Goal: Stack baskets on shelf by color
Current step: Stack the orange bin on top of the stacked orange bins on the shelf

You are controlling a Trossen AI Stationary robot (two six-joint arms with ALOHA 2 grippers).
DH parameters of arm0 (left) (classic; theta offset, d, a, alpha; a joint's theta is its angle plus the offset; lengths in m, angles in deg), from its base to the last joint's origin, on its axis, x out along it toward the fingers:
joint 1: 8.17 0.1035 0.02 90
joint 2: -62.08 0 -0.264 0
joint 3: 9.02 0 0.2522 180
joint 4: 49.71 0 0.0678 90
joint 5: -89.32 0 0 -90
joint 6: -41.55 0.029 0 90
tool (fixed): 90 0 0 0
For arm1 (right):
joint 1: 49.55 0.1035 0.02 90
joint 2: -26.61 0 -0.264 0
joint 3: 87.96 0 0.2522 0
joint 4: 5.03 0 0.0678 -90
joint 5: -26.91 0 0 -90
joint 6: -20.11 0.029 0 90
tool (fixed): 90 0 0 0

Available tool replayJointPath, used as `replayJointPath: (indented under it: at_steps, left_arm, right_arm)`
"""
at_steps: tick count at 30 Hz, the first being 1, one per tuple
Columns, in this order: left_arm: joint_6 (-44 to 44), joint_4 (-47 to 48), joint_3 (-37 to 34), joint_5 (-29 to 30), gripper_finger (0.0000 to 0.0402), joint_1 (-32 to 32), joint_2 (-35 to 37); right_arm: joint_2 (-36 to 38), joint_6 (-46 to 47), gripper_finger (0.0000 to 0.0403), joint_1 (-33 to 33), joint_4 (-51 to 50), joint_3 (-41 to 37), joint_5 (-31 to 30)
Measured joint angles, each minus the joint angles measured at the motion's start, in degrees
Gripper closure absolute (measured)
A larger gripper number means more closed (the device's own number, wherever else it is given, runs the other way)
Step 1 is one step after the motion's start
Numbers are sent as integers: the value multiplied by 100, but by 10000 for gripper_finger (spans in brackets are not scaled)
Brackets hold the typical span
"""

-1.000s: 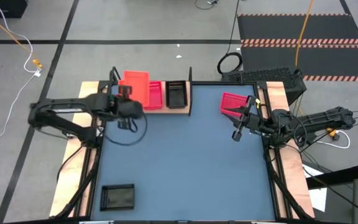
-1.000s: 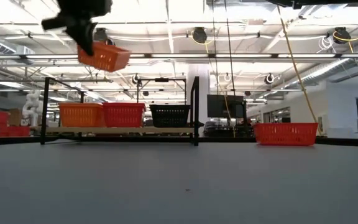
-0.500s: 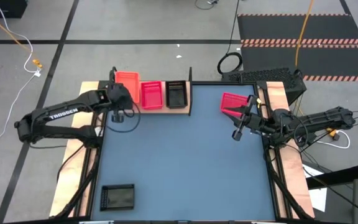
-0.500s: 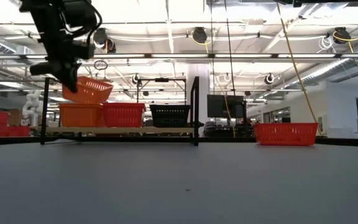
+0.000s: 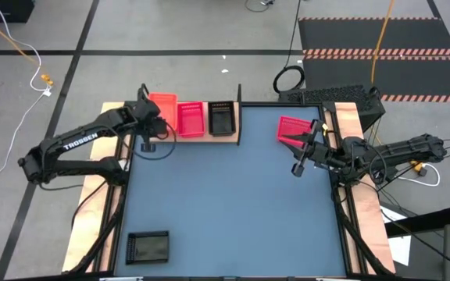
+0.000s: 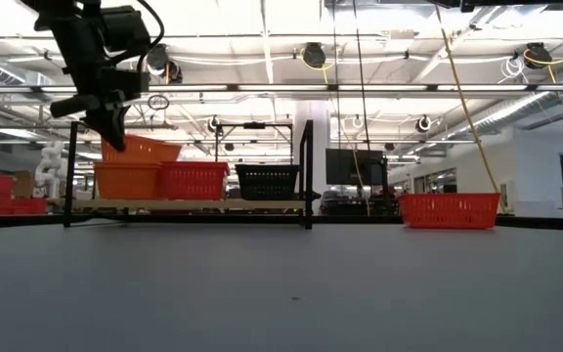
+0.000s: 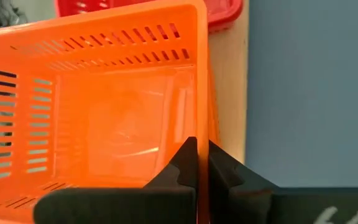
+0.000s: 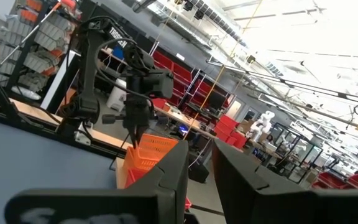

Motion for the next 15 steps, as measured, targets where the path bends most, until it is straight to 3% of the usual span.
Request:
replayJointPath:
  at_steps: [4,15]
  left_arm:
    - [-101,5,0,-187,387,159,0]
    - [-489,372,0,-12,278,284,18]
  right_arm:
    - [2,10,337,0,-1,0,0]
    - [2,117,337,0,-3,-2,0]
